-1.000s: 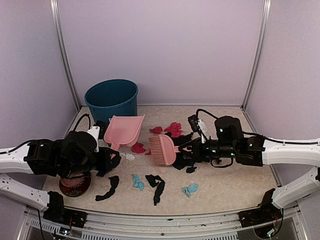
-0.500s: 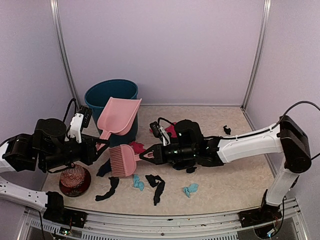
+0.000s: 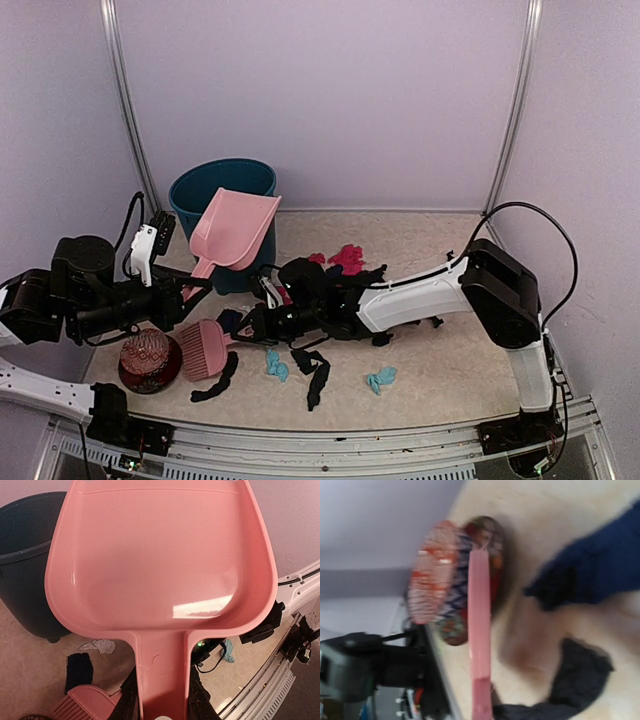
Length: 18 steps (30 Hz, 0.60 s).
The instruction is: Sweep away the paper scraps from the table
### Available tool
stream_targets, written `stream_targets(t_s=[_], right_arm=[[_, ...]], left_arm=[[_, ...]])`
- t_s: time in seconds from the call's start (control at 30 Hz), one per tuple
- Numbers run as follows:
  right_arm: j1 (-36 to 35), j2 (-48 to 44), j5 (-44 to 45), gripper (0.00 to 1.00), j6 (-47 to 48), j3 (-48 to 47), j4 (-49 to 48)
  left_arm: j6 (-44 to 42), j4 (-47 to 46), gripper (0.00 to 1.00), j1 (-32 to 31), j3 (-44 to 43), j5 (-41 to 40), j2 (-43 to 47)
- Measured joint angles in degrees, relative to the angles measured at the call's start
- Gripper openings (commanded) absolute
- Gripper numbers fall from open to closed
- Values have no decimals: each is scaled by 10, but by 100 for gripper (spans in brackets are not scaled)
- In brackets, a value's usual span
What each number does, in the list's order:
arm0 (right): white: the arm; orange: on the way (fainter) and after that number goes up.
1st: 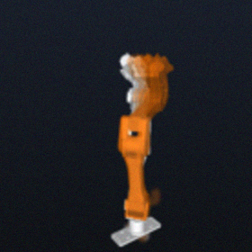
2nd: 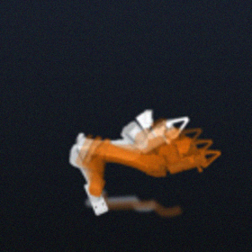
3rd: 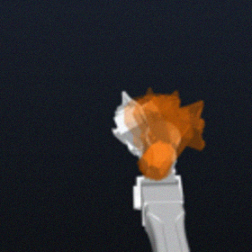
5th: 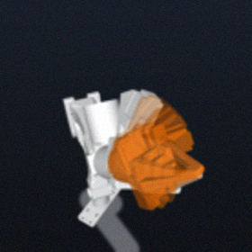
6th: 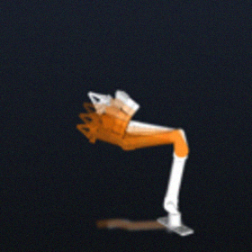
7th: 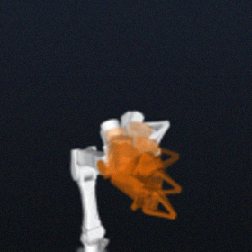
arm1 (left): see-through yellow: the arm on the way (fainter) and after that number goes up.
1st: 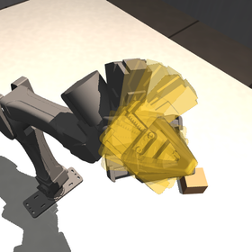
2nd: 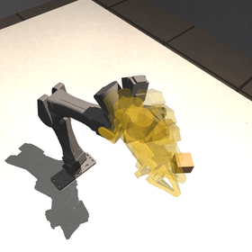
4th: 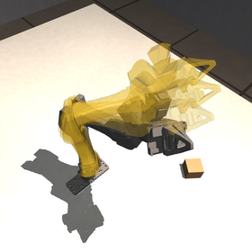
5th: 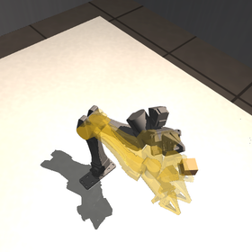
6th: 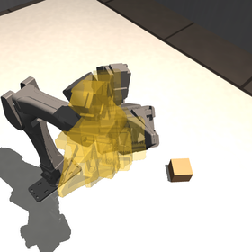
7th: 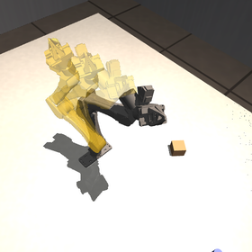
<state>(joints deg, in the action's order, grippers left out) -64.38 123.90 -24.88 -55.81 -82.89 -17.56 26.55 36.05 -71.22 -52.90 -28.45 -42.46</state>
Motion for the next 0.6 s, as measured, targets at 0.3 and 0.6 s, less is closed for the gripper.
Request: stream_targets(t_s=[0.3, 0.6], right_arm=[[5, 42, 31, 0, 5, -35, 70], [46, -18, 56, 0, 13, 59, 56]], left_arm=[[-10, 0, 0, 0, 16, 0, 14], [-14, 0, 0, 0, 16, 0, 17]])
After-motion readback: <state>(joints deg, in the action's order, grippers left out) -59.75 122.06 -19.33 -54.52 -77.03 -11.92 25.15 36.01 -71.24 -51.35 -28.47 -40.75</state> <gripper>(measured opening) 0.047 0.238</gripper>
